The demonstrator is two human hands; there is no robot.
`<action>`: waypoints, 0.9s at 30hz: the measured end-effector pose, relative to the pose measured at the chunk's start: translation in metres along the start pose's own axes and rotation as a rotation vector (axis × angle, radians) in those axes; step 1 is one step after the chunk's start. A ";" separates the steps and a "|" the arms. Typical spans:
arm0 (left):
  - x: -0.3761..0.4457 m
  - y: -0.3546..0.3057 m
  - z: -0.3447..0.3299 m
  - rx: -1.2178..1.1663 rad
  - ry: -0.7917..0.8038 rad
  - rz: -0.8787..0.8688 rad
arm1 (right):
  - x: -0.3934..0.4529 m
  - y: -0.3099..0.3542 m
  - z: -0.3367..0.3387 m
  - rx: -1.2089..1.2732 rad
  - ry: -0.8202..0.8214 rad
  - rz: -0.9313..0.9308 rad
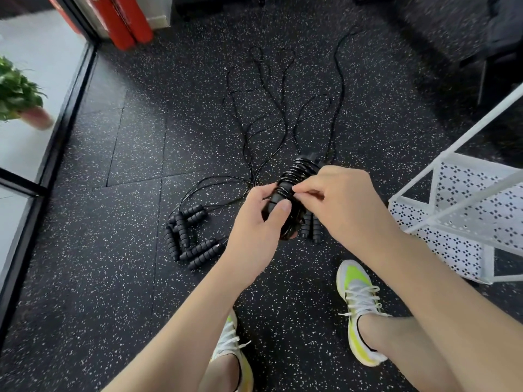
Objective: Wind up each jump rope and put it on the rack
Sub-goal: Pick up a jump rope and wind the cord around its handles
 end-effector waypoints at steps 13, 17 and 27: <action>-0.002 -0.012 -0.010 -0.251 0.038 0.031 | 0.002 -0.016 0.018 0.366 0.049 -0.345; -0.001 -0.011 -0.009 -0.243 0.047 0.045 | 0.001 -0.012 0.011 0.467 0.094 -0.307; -0.006 -0.002 -0.009 -0.121 0.081 0.037 | 0.004 -0.019 0.007 0.400 0.090 -0.316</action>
Point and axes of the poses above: each hand's wrist, its own x-axis towards the middle knuckle, its own z-axis out of the back of the hand, y = z × x, the point moved 6 cm from there along x, towards the middle knuckle, and after that the axes turned 10 degrees about -z, right-handed, at the moved point
